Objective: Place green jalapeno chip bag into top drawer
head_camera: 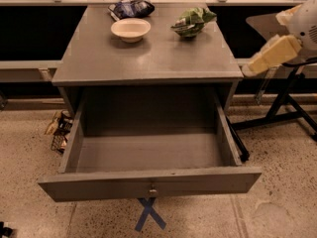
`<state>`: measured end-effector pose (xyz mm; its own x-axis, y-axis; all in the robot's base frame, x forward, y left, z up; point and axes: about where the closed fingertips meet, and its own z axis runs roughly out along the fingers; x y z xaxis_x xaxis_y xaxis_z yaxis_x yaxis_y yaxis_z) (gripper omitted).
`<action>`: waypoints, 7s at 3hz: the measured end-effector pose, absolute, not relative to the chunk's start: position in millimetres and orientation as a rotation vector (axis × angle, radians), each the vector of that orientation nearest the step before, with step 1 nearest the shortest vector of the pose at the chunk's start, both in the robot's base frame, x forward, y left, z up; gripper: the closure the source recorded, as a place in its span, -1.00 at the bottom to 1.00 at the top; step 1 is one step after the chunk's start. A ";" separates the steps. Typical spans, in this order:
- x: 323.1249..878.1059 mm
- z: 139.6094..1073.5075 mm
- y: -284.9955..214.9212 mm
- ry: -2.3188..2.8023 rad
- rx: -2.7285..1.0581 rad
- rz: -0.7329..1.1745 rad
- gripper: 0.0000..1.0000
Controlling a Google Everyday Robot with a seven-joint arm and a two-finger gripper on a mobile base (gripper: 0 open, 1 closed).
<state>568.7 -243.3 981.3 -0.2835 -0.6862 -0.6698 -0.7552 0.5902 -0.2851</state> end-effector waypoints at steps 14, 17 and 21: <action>860.6 929.5 -181.4 1.677 -0.652 0.324 1.00; 732.1 940.4 -148.9 1.480 -1.053 0.625 1.00; 601.9 925.6 -77.6 1.393 -1.066 0.790 1.00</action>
Offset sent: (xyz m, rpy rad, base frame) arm 0.1808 0.0332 -0.0192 0.4789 -0.2677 -0.2311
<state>601.9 -77.6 925.6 0.0674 -0.1550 -0.9856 -0.9252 0.3600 -0.1199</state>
